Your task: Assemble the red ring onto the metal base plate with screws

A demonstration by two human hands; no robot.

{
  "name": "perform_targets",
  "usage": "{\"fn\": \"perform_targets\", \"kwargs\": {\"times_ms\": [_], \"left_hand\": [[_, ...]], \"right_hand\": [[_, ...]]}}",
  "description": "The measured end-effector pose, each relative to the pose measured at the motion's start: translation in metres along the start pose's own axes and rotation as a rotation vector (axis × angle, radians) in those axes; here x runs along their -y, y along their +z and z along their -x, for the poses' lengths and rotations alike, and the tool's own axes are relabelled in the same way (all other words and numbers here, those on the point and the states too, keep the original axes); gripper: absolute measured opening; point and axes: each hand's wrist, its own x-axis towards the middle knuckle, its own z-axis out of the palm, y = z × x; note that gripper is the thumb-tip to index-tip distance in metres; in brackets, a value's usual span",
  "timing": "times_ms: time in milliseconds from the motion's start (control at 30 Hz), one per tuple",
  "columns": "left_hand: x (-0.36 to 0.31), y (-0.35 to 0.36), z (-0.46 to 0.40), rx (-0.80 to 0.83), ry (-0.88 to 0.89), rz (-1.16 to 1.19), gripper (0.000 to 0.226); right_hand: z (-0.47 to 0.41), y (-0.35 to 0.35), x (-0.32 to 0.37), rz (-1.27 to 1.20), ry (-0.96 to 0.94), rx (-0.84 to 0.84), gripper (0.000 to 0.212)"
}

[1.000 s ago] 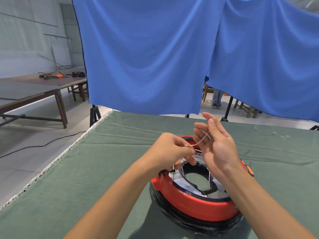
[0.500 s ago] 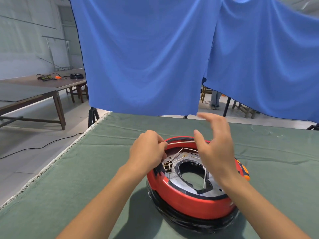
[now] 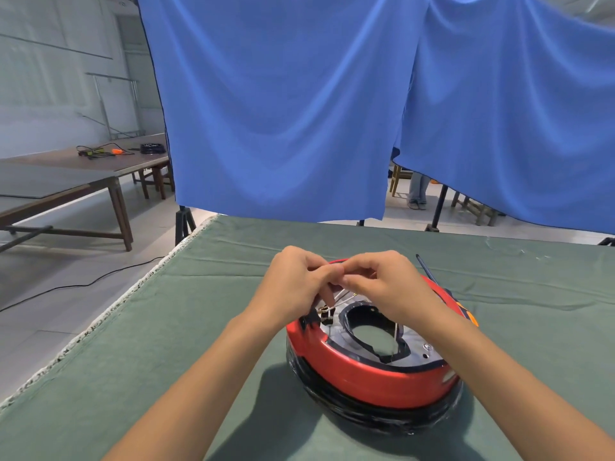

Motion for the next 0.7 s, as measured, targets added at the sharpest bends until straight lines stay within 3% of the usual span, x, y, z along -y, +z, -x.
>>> {"fn": "perform_targets", "kwargs": {"times_ms": [233,400,600,700], "left_hand": [[0.001,0.006,0.006,-0.199,0.266,-0.284,0.038],[0.002,0.006,0.008,-0.258,0.342,-0.307,0.036],[0.012,0.007,0.006,-0.258,0.248,-0.351,0.035],[0.019,0.01,0.006,-0.416,0.111,-0.472,0.042]], "right_hand": [[0.002,0.001,0.007,-0.169,0.064,-0.027,0.016],[0.004,0.006,0.014,-0.37,0.077,-0.01,0.019],[0.003,0.004,0.007,-0.027,-0.01,0.048,0.014],[0.002,-0.001,0.0,0.057,-0.03,0.09,0.018]]}}
